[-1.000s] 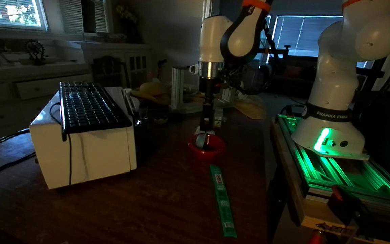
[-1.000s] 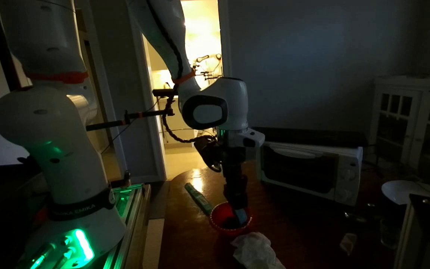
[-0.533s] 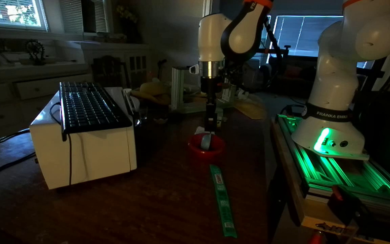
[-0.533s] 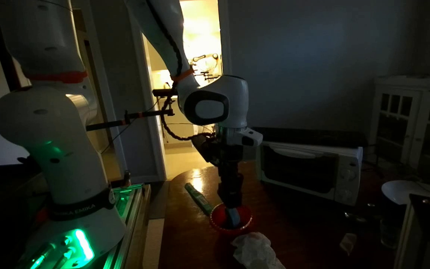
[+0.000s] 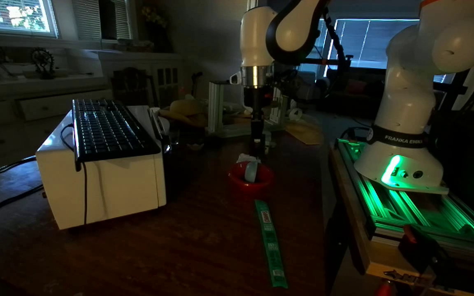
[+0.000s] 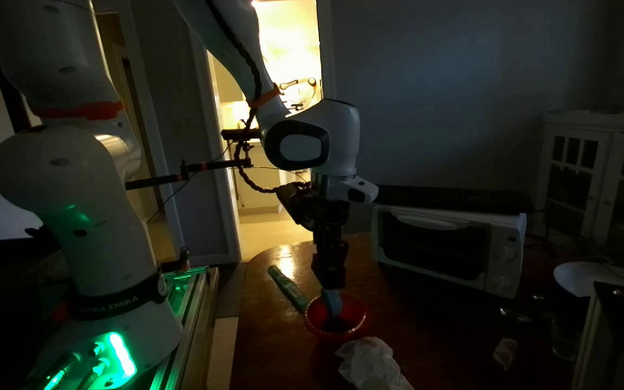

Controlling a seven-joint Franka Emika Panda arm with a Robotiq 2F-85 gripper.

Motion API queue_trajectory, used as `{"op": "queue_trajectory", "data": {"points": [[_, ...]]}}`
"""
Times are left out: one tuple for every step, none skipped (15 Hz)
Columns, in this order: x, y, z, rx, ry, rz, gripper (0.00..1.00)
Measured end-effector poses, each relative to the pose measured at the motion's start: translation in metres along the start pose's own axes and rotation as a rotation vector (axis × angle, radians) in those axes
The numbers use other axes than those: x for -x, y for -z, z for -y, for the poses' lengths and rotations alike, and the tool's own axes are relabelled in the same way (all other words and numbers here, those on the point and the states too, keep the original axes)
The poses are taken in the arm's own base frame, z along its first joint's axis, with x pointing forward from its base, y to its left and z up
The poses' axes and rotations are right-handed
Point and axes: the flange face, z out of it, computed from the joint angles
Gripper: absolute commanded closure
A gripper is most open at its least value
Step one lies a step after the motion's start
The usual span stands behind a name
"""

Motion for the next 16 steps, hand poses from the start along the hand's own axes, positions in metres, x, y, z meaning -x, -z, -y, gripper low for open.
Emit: {"op": "queue_trajectory", "data": {"points": [[0.000,0.000,0.001,-0.013,-0.006,-0.002,0.78],[0.000,0.000,0.002,-0.023,-0.011,-0.004,0.78],[0.000,0.000,0.002,-0.028,-0.016,-0.005,0.78],[0.000,0.000,0.002,-0.031,-0.020,-0.005,0.78],[0.000,0.000,0.002,-0.031,-0.021,-0.007,0.78],[0.000,0.000,0.001,-0.030,-0.022,-0.008,0.78],[0.000,0.000,0.001,-0.030,-0.023,-0.009,0.78],[-0.001,-0.001,0.000,-0.030,-0.024,-0.012,0.78],[-0.001,-0.001,0.000,-0.029,-0.026,-0.016,0.78],[-0.001,-0.002,-0.001,-0.028,-0.027,-0.018,0.78],[-0.002,-0.002,-0.002,-0.027,-0.029,-0.022,0.78],[-0.003,-0.003,-0.003,-0.025,-0.031,-0.029,0.78],[-0.003,-0.005,-0.004,-0.023,-0.034,-0.035,0.78],[-0.004,-0.007,-0.005,-0.021,-0.037,-0.039,0.78],[-0.005,-0.009,-0.006,-0.018,-0.040,-0.046,0.78],[-0.005,-0.010,-0.008,-0.014,-0.043,-0.054,0.78]]}}
